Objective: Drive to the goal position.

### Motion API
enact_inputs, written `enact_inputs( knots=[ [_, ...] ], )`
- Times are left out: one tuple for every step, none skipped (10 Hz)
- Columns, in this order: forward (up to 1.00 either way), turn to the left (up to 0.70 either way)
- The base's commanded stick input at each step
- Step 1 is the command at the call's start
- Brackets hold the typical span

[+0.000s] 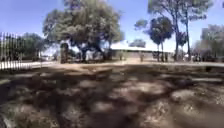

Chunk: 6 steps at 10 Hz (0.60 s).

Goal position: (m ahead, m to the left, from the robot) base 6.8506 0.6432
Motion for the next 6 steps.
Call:
enact_inputs(
  knots=[
    [0.70, 0.00],
    [0.70, 0.00],
    [0.70, -0.13],
    [0.70, -0.35],
    [0.70, -0.20],
    [0.70, 0.00]
  ],
)
